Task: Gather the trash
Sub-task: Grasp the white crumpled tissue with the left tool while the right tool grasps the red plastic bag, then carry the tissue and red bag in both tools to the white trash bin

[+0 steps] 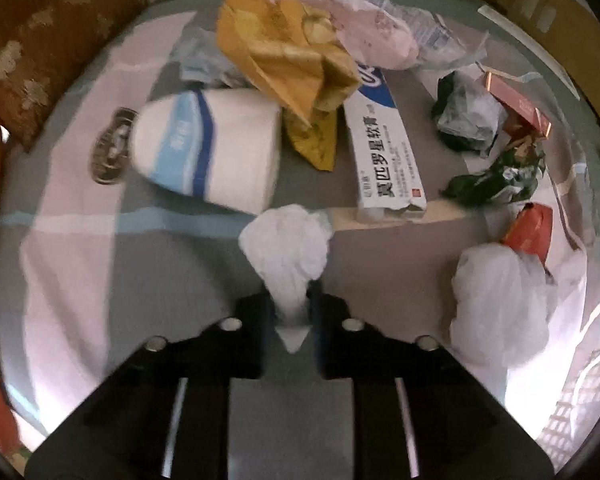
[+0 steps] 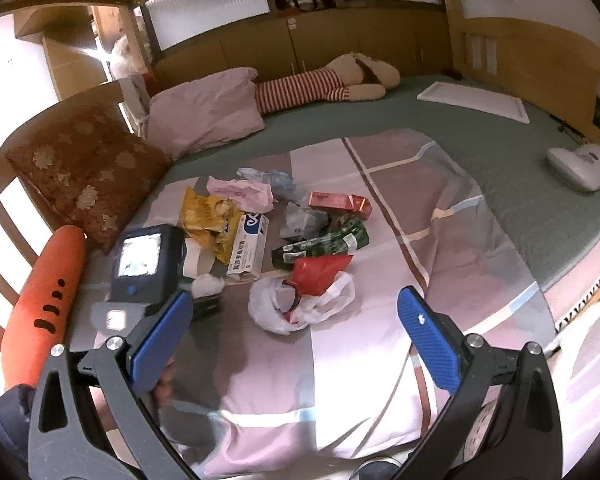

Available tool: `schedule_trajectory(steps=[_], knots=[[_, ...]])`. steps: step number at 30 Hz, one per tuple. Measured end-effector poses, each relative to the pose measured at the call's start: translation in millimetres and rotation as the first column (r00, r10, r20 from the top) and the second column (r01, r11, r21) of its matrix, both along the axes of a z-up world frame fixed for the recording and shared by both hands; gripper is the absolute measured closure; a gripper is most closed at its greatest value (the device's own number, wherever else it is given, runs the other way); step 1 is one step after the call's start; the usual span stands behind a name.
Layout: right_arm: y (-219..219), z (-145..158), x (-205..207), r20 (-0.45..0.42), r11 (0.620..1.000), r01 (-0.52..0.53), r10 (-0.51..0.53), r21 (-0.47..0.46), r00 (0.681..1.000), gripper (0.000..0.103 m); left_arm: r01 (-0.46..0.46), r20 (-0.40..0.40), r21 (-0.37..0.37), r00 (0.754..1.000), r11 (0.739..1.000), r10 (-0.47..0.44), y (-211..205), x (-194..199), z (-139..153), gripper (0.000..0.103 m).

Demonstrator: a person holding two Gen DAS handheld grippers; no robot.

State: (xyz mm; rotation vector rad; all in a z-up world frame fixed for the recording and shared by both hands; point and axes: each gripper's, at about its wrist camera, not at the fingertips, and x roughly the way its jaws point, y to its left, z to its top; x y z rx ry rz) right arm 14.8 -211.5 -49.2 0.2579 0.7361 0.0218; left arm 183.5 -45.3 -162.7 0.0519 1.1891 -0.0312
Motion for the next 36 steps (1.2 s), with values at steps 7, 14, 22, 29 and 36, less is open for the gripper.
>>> schedule_trajectory(steps=[7,14,22,29,36], knots=[[-32.5,-21.7,86.2,-0.172,0.988,0.02,0.007,0.153,0.985,0.004,0.145,0.299,-0.043,0.946,0.989,-0.126,27.9,-70.1,127.3,0.089],[-10.7,-85.7,163.6,-0.425,1.0,-0.006,0.018,0.03,0.905,0.017,0.101,0.476,-0.075,0.878,0.992,-0.053,78.7,-130.1,171.2,0.089],[-5.6,-122.0,185.4,-0.549,0.999,-0.033,0.039,0.022,0.835,0.069,0.108,0.489,-0.111,0.871,0.988,-0.041,98.1,-133.0,175.2,0.09],[-10.3,-56.3,148.7,-0.33,0.999,-0.038,0.031,-0.017,0.943,0.071,0.129,0.467,-0.163,0.883,0.978,-0.038,90.6,-124.9,174.7,0.089],[14.5,8.7,105.5,-0.137,0.995,-0.084,0.075,-0.062,0.988,0.071,0.158,0.437,-0.157,0.897,0.975,-0.075,63.2,-114.6,162.1,0.089]])
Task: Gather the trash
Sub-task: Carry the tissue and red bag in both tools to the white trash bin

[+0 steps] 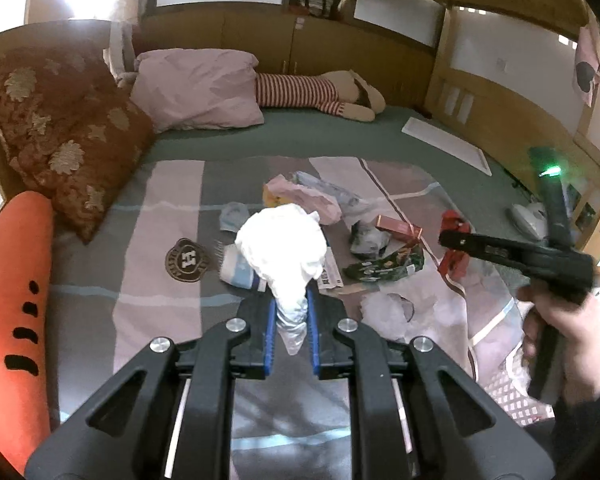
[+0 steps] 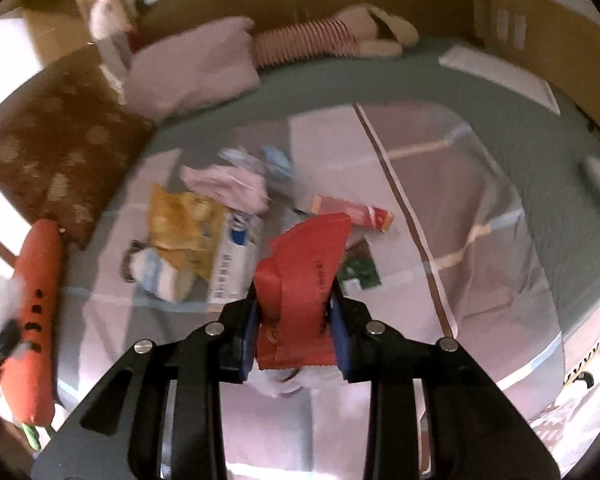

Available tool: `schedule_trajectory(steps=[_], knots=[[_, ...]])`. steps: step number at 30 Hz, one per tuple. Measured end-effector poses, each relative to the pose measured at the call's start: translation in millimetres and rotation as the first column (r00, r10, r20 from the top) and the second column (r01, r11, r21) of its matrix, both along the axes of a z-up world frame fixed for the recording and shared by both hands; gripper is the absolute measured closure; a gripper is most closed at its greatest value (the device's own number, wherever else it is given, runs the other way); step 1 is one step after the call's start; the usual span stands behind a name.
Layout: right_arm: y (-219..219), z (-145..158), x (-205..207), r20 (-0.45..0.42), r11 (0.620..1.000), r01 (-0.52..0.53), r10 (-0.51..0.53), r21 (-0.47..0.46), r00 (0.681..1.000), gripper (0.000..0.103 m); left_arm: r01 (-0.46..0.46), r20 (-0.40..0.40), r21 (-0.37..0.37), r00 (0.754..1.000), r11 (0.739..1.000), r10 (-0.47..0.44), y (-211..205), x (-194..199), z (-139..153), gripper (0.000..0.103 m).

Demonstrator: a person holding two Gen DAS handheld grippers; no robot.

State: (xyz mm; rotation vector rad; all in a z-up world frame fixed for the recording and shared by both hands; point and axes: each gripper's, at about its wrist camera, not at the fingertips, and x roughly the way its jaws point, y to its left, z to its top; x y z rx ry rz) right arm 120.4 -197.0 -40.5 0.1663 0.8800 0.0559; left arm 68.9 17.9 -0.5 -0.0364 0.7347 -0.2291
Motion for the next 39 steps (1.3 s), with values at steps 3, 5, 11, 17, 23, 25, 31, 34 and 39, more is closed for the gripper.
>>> schedule_trajectory(steps=[3,5,11,17,23,25,31,34,39], knots=[[16.0,6.5,-16.1,0.037,0.998,-0.049,0.048,0.032,0.998,0.071,-0.015,0.015,0.032,1.0,0.999,0.014,-14.5,5.4,-6.9,0.089],[27.1,7.1,-23.0,0.054,0.996,-0.069,0.066,0.05,0.996,0.071,-0.007,0.005,0.05,1.0,0.999,0.007,-22.8,8.9,-12.3,0.089],[39.7,11.5,-30.6,0.09,0.991,-0.123,0.118,0.058,0.989,0.071,0.006,0.006,0.055,1.0,0.998,-0.006,-35.3,12.0,-18.1,0.089],[27.7,-1.1,-29.6,0.075,0.992,-0.111,0.107,0.061,0.991,0.071,0.026,0.035,0.05,0.999,0.998,-0.028,-29.9,3.1,-10.9,0.089],[24.2,-14.0,-20.3,0.078,0.991,-0.102,0.096,0.085,0.992,0.071,0.009,0.034,0.031,0.999,0.999,-0.01,-11.7,10.1,-18.9,0.089],[23.6,-25.1,-11.4,0.06,0.993,-0.093,0.089,0.066,0.994,0.071,0.015,-0.009,-0.006,1.0,1.0,-0.015,-7.9,21.8,-27.7,0.089],[22.4,-23.4,7.9,0.085,0.993,-0.083,0.076,0.082,0.993,0.071,0.014,-0.007,-0.01,1.0,1.0,-0.014,-12.3,42.7,-37.1,0.089],[27.6,-17.7,7.5,0.099,0.991,-0.098,0.09,0.086,0.991,0.071,0.004,0.0,-0.003,1.0,1.0,-0.004,-12.1,40.2,-35.9,0.089],[30.5,3.7,-22.5,0.15,0.993,-0.098,0.088,0.059,0.985,0.071,-0.015,0.036,0.019,0.999,1.0,0.014,-2.7,9.5,-20.5,0.089]])
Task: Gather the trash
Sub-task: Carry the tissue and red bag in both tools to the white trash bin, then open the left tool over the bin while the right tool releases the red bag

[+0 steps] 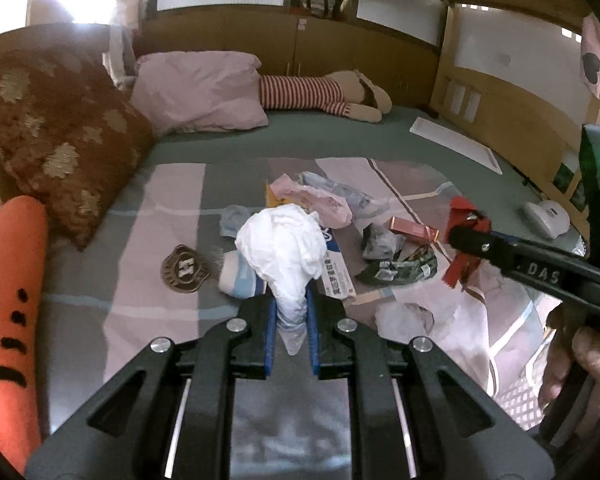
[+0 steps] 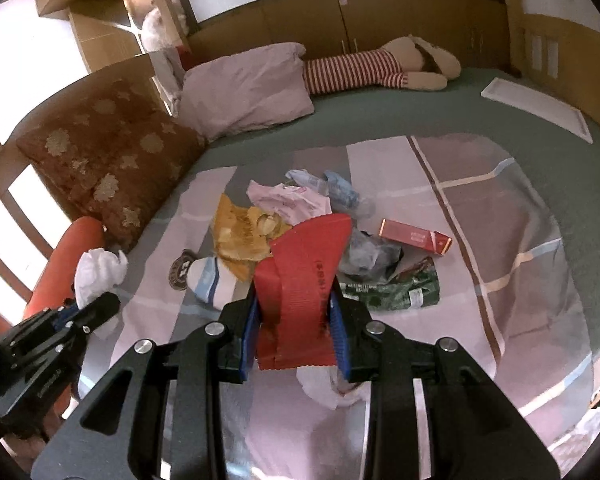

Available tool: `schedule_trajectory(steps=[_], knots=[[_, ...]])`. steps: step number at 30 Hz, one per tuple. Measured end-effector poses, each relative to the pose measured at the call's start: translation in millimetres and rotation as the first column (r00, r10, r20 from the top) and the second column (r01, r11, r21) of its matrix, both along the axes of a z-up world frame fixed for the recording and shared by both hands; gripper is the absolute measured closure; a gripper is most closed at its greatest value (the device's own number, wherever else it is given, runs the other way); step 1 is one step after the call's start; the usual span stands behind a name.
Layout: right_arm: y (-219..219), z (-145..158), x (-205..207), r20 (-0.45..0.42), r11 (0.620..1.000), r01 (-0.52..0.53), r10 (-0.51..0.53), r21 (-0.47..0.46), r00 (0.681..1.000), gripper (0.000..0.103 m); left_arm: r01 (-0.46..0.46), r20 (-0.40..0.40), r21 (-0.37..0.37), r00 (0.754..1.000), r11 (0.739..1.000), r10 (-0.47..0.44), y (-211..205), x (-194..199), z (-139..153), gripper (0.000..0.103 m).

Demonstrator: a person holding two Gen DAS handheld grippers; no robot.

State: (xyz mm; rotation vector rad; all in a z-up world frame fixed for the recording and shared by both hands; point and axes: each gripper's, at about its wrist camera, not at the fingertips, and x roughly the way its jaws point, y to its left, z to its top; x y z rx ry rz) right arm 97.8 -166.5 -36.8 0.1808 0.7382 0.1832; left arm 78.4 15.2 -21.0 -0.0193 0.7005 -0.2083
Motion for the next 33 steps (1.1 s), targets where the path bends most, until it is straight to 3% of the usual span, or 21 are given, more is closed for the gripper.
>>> schedule_trajectory(steps=[3,8,12,15,20,22,23,24,25,29,31,33], knots=[[-8.6,25.8,-31.6,0.081,1.0,0.018,-0.018,-0.001,0.997,0.071,0.016,0.042,-0.012,0.999,1.0,-0.015,-1.0,-27.6,16.7,0.089],[-66.5,61.0,-111.5,0.171,0.982,0.19,-0.191,0.025,0.967,0.071,0.128,0.118,-0.003,0.985,0.992,-0.127,-27.5,-64.8,41.9,0.089],[-128.7,56.3,-187.0,0.124,0.935,0.35,-0.353,0.048,0.927,0.071,0.25,0.116,-0.022,0.962,0.968,-0.246,-55.3,-92.0,48.6,0.089],[-173.1,49.1,-234.3,0.079,0.885,0.466,-0.464,-0.005,0.882,0.071,0.37,0.088,-0.033,0.927,0.929,-0.366,-89.4,-112.7,51.5,0.089],[-242.7,11.7,-278.9,-0.019,0.8,0.599,-0.599,0.022,0.8,0.07,0.547,0.041,-0.056,0.837,0.835,-0.546,-166.7,-141.8,57.0,0.089],[-263.0,-8.9,-279.4,-0.084,0.784,0.621,-0.617,0.032,0.783,0.055,0.608,0.024,-0.067,0.794,0.791,-0.608,-202.9,-152.1,61.1,0.089],[-271.2,-18.4,-282.4,-0.109,0.77,0.636,-0.629,0.049,0.77,0.039,0.628,0.022,-0.067,0.778,0.775,-0.628,-215.0,-156.5,62.6,0.089],[-278.9,-23.4,-286.7,-0.122,0.755,0.651,-0.64,0.078,0.758,0.031,0.651,0.022,-0.063,0.758,0.756,-0.652,-230.4,-160.5,63.4,0.089],[-286.9,-23.6,-295.5,-0.122,0.731,0.672,-0.661,0.119,0.74,0.031,0.677,0.017,-0.053,0.735,0.734,-0.678,-250.6,-166.4,64.3,0.089],[-298.6,6.1,-333.7,0.012,0.701,0.691,-0.704,0.174,0.711,0.017,0.755,-0.033,-0.055,0.653,0.654,-0.757,-319.6,-178.2,56.3,0.089],[-304.8,18.5,-347.2,0.057,0.699,0.689,-0.709,0.192,0.703,0.016,0.792,-0.068,-0.05,0.605,0.609,-0.793,-354.7,-184.2,46.2,0.088],[-312.7,31.5,-358.3,0.087,0.689,0.692,-0.719,0.216,0.689,0.015,0.809,-0.085,-0.036,0.583,0.587,-0.808,-376.5,-186.5,37.1,0.082]])
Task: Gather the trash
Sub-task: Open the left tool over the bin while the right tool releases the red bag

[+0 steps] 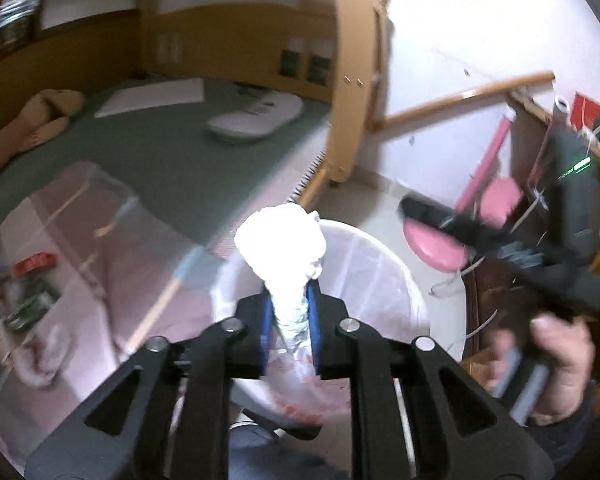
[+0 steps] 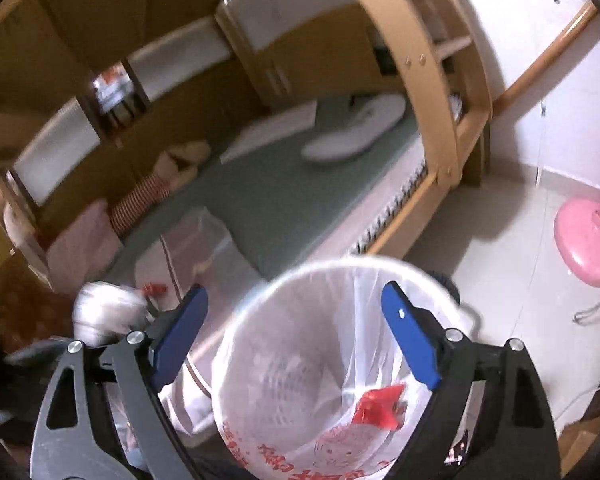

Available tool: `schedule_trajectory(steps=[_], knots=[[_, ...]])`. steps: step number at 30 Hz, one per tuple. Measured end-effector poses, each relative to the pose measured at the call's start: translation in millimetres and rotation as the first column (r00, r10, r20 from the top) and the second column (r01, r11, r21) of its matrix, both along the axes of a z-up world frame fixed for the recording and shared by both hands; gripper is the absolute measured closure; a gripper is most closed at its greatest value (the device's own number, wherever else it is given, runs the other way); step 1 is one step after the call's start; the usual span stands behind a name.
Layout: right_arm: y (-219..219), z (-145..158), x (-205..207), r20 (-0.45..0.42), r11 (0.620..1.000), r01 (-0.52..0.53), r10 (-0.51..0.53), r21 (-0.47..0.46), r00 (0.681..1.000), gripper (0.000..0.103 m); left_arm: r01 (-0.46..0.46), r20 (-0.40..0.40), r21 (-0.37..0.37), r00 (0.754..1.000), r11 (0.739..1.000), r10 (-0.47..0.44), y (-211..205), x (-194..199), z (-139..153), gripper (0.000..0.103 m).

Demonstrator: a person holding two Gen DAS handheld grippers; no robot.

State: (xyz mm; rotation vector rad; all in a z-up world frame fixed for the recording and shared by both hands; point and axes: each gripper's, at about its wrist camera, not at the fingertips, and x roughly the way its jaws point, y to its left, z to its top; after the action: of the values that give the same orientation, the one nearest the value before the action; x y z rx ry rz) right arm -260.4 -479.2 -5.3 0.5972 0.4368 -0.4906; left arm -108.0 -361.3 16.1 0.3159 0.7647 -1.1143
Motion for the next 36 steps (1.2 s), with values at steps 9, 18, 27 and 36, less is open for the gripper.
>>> schedule_trajectory(steps=[9,18,27,36], knots=[[4.0,18.2,9.7,0.031,0.996,-0.045,0.048,-0.073,0.998,0.015,-0.007,0.022,-0.05,1.0,0.999,0.009,-36.2,23.6,-15.1,0.006],[58.4,8.7,135.6,-0.002,0.96,-0.265,0.266,-0.087,0.964,0.014,-0.214,0.051,-0.161,0.973,0.964,0.224,77.2,134.1,14.1,0.003],[178.5,13.1,261.0,-0.118,0.846,-0.52,0.508,-0.118,0.853,0.014,-0.564,-0.058,-0.043,0.826,0.825,0.561,242.0,230.5,-25.6,0.003],[256.6,-42.4,309.2,-0.252,0.789,-0.589,0.542,-0.177,0.802,0.014,-0.794,-0.132,0.01,0.602,0.608,0.788,394.4,227.1,-58.5,0.003]])
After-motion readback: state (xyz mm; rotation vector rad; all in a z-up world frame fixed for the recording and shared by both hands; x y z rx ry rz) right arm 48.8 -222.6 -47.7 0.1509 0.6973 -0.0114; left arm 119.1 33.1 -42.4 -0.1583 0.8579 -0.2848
